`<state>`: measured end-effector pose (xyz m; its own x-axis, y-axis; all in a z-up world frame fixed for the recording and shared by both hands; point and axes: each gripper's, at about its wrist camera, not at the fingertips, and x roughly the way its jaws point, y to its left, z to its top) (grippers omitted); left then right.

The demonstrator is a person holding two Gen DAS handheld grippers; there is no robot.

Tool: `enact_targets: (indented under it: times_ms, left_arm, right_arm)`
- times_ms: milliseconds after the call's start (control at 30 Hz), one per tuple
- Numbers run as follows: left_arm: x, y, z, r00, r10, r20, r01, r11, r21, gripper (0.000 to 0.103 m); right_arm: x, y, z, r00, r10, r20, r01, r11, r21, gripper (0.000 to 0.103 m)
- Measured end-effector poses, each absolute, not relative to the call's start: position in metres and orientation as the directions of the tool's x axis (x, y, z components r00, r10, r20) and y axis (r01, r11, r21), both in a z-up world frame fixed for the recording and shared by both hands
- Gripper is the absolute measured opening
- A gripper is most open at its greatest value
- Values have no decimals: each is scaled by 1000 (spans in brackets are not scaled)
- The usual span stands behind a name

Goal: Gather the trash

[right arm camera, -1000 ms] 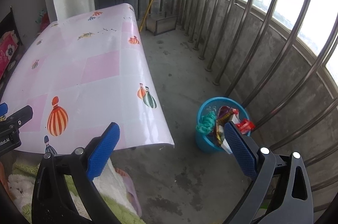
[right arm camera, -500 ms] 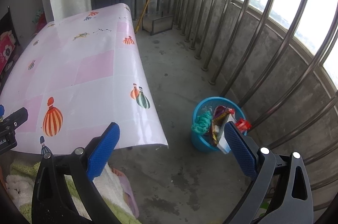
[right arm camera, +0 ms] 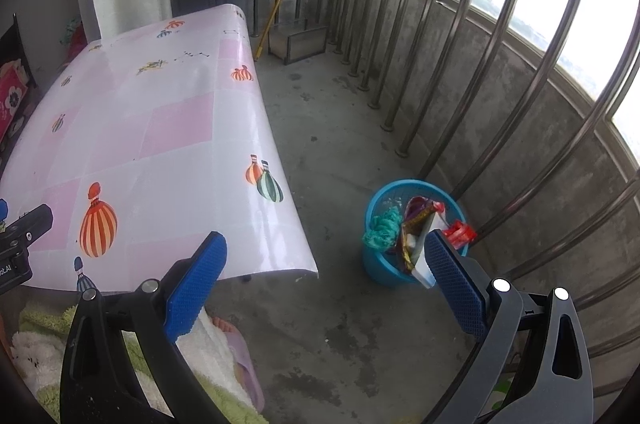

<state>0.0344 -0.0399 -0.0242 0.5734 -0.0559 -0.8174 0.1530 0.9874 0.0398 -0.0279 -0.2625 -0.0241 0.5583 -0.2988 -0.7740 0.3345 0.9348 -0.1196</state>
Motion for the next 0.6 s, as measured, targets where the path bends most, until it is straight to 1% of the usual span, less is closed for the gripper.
enact_targets:
  times_ms: [600]
  left_arm:
    - [35, -40, -24, 574, -56, -817, 154, 987, 40, 97]
  right_arm:
    - [-29, -265, -22, 558, -303, -773, 336, 934, -123, 95]
